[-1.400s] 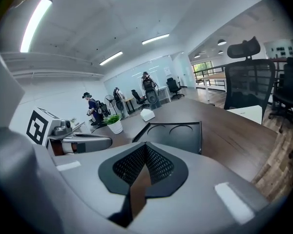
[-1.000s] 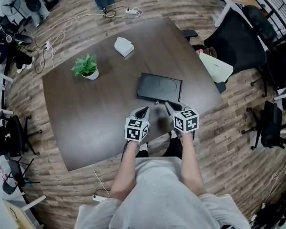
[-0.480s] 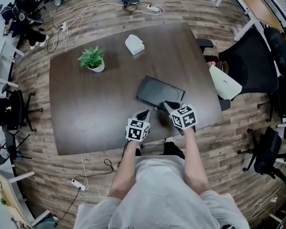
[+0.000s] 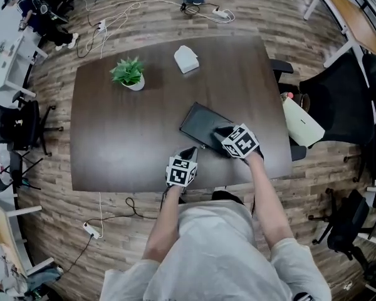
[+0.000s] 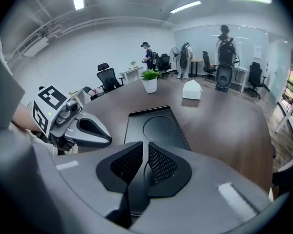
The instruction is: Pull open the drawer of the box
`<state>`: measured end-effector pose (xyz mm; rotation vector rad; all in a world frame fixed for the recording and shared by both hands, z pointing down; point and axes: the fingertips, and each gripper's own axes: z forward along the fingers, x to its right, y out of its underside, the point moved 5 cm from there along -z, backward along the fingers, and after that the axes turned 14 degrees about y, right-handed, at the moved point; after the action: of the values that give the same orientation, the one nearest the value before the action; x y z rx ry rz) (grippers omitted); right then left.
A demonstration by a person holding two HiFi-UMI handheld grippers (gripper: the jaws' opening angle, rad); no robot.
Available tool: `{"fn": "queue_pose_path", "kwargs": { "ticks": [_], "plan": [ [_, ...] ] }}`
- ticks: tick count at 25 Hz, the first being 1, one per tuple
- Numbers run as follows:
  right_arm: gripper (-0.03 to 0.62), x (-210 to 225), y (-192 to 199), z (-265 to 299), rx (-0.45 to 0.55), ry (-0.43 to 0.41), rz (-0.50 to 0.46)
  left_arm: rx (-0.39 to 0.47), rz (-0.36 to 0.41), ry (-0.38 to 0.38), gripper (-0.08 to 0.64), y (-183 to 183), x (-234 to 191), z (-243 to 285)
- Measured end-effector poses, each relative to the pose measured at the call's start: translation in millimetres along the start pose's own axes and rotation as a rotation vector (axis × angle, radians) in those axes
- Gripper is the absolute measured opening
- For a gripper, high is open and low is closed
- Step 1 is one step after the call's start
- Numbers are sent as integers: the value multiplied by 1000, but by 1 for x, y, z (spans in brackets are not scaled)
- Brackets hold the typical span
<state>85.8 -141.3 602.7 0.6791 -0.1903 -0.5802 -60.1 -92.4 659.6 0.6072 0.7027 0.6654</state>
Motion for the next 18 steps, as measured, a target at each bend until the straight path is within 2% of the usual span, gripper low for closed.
{"fn": "queue_pose_path", "kwargs": {
  "ticks": [7,13,18],
  "plan": [
    [30,4,-14,20,-77,-108,-237,42,-78,-83,54,9,-1,5],
    [26,1,-22,34,-134,-163,-369,84,-133,-144,54,20,6,0],
    [26,-7,-11,42,-220,-181,-484,134,-180,-186,54,29,12,-7]
  ]
}}
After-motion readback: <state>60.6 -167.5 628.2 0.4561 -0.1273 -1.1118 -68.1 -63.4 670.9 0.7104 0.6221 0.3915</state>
